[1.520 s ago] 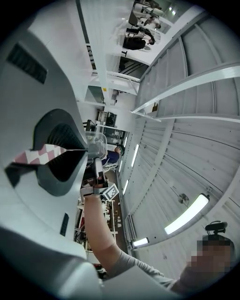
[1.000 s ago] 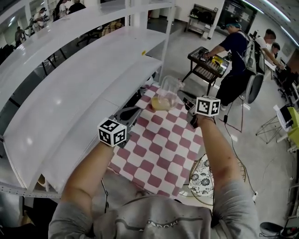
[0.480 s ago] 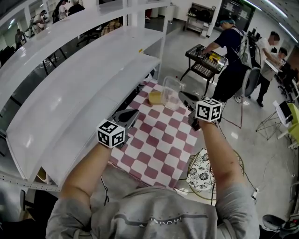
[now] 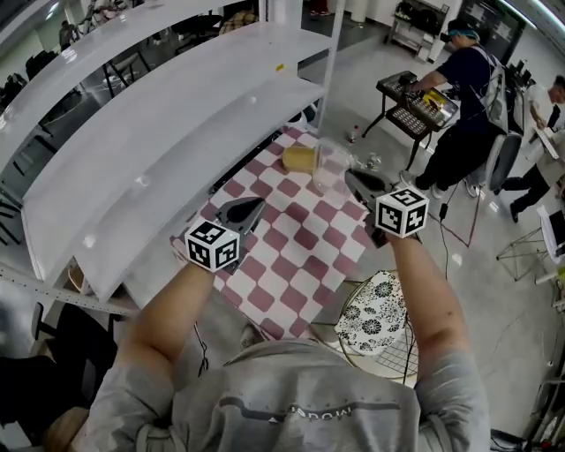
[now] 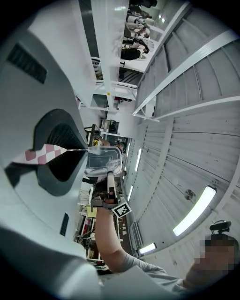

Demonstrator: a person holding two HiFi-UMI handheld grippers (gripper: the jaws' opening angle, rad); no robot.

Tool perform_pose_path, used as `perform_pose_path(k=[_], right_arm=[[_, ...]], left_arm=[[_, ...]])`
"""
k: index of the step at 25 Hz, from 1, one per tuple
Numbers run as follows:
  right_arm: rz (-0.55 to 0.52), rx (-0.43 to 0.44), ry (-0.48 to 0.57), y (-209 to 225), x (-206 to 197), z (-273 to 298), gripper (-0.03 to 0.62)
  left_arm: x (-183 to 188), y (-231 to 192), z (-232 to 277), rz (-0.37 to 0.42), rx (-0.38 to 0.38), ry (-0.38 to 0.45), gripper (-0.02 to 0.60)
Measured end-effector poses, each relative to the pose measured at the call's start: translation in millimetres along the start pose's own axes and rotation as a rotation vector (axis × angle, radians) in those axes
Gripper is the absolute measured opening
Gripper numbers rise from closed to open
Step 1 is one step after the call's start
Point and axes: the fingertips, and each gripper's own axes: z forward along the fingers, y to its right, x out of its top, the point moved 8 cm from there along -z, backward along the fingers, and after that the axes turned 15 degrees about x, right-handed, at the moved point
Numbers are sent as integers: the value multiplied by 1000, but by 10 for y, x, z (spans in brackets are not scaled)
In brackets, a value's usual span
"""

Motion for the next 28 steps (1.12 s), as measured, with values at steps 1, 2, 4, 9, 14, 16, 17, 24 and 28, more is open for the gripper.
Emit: perform_pose_path(k=[1, 2, 4, 9, 14, 16, 17, 24, 28], right_arm=[[-4, 12, -5, 7, -45, -36, 40], [-11, 24, -10, 12, -89, -69, 40], [-32, 44, -20, 13, -171, -129, 40], [-84, 96, -31, -97, -390, -182, 40], [-91, 120, -52, -271, -659, -104, 40], [-72, 118, -51, -347, -779, -51, 40], [-62, 114, -51, -386, -841, -19, 40], [-7, 42, -46, -673, -1266, 207, 40], [23, 15, -39, -825, -1515, 304, 40]], left_arm=[[-55, 78, -2, -7, 14, -4, 20], [-106, 151, -3, -14, 28, -7, 18], [-194, 283, -8, -29, 57, -12, 18], [-406, 524, -105, -55, 110, -28, 20], [-607, 581, -245, -58, 124, -47, 18], [-693, 550, -295, -66, 113, -51, 19], [-740, 525, -315, -69, 104, -55, 18], [-1081, 246, -414, -104, 41, -119, 19], [-1250, 123, -451, -123, 31, -151, 18]])
